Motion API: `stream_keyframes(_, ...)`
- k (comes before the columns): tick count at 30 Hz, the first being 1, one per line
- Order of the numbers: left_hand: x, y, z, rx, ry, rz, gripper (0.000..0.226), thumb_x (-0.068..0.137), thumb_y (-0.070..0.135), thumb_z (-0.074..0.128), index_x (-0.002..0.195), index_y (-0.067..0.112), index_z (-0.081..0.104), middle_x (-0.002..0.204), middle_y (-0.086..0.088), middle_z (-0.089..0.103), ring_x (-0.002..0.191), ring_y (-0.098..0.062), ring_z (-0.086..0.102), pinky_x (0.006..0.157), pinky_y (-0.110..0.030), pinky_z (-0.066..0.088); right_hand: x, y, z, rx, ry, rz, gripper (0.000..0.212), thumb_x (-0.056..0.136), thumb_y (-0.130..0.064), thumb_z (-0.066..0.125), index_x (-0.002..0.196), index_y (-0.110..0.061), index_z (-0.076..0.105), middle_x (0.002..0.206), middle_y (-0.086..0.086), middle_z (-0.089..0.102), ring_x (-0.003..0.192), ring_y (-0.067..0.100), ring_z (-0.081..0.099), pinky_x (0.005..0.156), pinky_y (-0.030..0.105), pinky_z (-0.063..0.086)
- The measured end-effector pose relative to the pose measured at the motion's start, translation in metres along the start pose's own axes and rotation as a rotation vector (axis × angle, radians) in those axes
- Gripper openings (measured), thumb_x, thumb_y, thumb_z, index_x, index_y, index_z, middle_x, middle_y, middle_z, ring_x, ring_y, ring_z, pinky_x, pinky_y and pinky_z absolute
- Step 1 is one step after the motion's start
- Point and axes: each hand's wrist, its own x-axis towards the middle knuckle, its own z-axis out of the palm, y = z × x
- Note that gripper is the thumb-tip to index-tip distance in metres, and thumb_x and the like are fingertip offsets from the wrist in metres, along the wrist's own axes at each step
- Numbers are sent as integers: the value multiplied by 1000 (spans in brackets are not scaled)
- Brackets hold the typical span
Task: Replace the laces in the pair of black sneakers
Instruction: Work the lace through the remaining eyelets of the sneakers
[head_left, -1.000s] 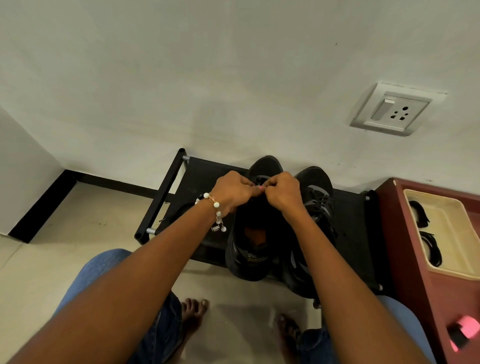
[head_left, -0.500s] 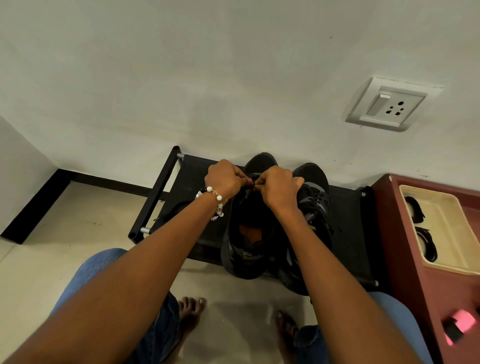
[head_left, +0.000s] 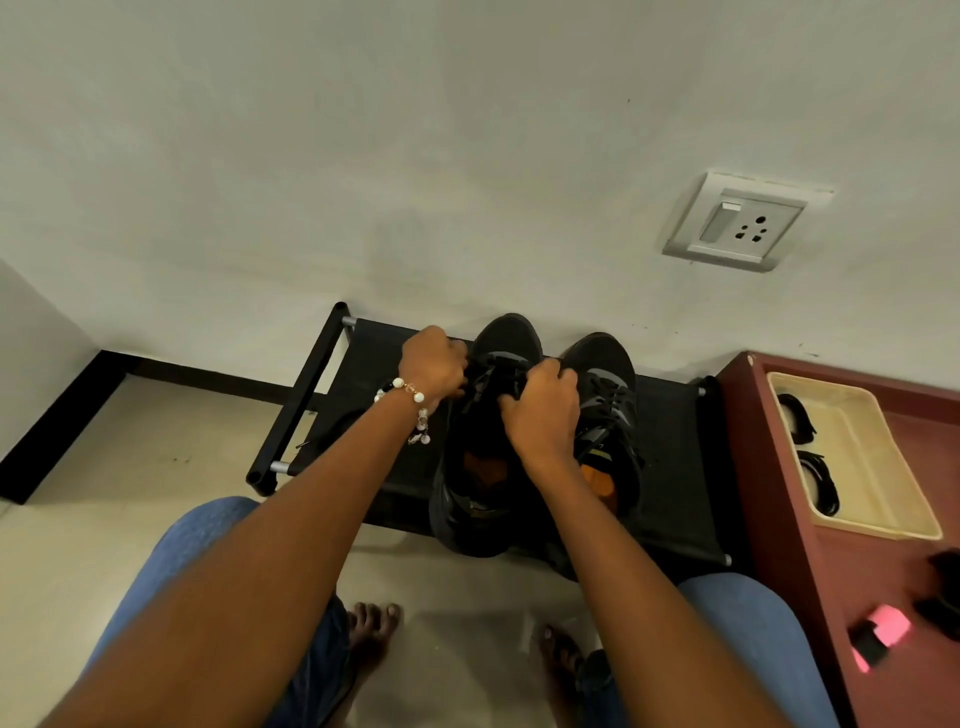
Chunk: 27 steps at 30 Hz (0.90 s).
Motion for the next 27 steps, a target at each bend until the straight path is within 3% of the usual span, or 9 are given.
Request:
stream_keyframes(3,-13,12,-2,-272,88,3,26,101,13,43,87,-4,58,87,-18,65,65,-22,65,59,-32,59,-18,3,3,-78,-15,36,36,93,-11,58,124,2,46,128,22,45,114,36,49,93,34,42)
stream_keyframes(5,-19,21,-9,-402,170,45,30,102,16,39,83,1,56,90,-18,67,71,-25,69,63,-38,59,-27,4,4,-146,-39,23,28,97,-9,49,122,4,52,123,22,53,111,34,53,92,34,44)
stream_keyframes(7,-27,33,-20,-571,212,98,27,102,17,35,85,6,53,89,-15,67,72,-24,70,65,-37,57,-29,5,4,-147,-57,28,16,98,-7,45,101,1,59,108,19,61,97,33,61,75,32,49)
stream_keyframes(9,-35,51,-36,-782,227,181,23,103,17,33,91,7,50,82,-9,65,67,-20,68,67,-35,58,-28,4,4,-142,-67,27,23,97,-6,45,75,-7,49,95,16,63,87,34,63,63,31,44)
stream_keyframes(13,-43,78,-70,-947,256,371,19,102,18,39,88,11,48,70,-4,57,54,-14,52,63,-37,58,-28,0,2,-135,-85,42,17,98,-6,45,89,-4,59,93,14,63,87,33,64,65,33,47)
stream_keyframes(17,-40,67,-64,-498,114,391,17,95,18,53,80,16,60,68,2,60,51,-6,46,52,-22,39,-28,0,2,-103,-83,48,17,98,-7,45,88,-3,57,95,15,62,89,34,63,66,34,47)
stream_keyframes(20,-28,36,-41,274,8,450,11,89,21,64,87,14,73,84,2,69,76,-9,63,72,-23,49,-27,2,4,-50,-81,91,16,98,-7,45,99,1,59,100,17,63,92,35,64,63,31,43)
stream_keyframes(22,-23,20,-27,591,-73,456,14,88,22,67,96,15,76,98,-4,72,91,-19,66,86,-31,52,-25,3,6,-4,-92,128,15,97,-7,48,102,3,58,103,19,63,94,35,63,62,30,40)
stream_keyframes(27,-15,2,-6,710,-9,388,14,89,23,66,95,14,75,98,-11,70,91,-29,66,81,-42,56,-23,6,11,64,-100,162,17,96,-8,50,106,5,57,103,20,62,92,35,62,60,30,37)
